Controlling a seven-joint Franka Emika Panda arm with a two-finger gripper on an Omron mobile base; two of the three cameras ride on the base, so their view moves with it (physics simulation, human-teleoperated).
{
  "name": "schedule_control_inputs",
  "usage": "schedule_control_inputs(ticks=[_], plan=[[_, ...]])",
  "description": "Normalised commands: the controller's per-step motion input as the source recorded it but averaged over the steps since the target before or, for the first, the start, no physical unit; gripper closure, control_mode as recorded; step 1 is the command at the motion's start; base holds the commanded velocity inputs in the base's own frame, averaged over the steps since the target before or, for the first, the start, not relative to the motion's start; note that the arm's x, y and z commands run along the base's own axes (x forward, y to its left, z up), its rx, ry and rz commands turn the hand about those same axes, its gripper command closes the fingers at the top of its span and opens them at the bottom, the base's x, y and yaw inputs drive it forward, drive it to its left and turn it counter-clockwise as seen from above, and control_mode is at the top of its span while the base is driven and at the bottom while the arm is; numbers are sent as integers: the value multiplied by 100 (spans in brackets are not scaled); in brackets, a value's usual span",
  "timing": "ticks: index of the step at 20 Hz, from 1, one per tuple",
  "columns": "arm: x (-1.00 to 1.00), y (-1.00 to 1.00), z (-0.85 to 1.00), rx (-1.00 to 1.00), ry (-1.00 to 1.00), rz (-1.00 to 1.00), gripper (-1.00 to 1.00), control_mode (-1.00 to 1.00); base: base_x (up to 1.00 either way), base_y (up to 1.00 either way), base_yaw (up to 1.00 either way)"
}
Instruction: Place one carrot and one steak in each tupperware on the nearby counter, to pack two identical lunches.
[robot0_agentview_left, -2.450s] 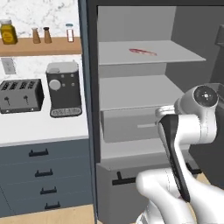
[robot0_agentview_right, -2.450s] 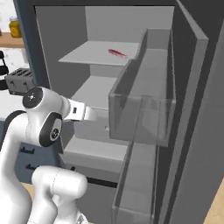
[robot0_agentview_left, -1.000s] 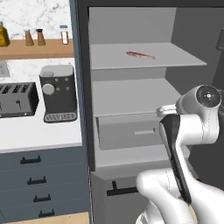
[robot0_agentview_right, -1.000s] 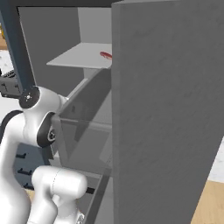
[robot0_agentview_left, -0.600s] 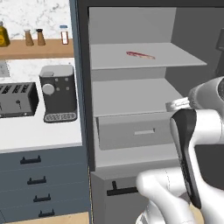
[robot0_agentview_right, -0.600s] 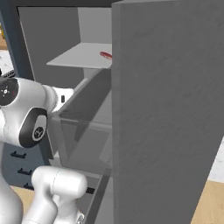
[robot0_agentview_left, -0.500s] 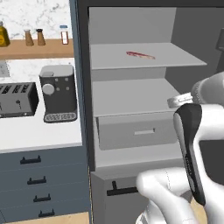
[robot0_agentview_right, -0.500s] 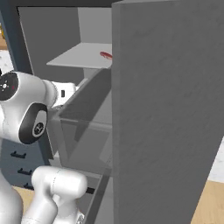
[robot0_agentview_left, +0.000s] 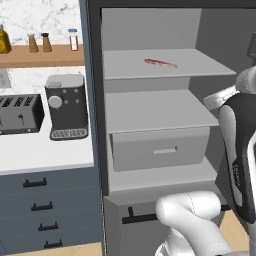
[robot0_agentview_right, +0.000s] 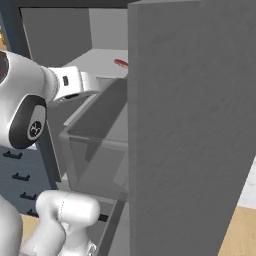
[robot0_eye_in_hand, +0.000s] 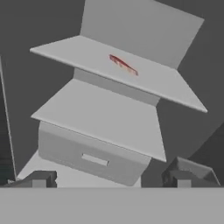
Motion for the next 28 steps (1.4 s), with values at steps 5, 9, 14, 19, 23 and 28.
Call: schedule_control_inputs(ticks=[5,9,14,19,23,28], plan=[[2,-3,44,-6,-24,13,-100,-100,0,0,0],[57,-8,10,6,-15,8,-100,-100,0,0,0],[74,6,2,0,-4,22,-100,-100,0,0,0],[72,-12,-3,-1,0,12,-100,-100,0,0,0],[59,-2,9,-6,3,-1,-100,-100,0,0,0],[60,5,-1,-13,7,-9,-100,-100,0,0,0]])
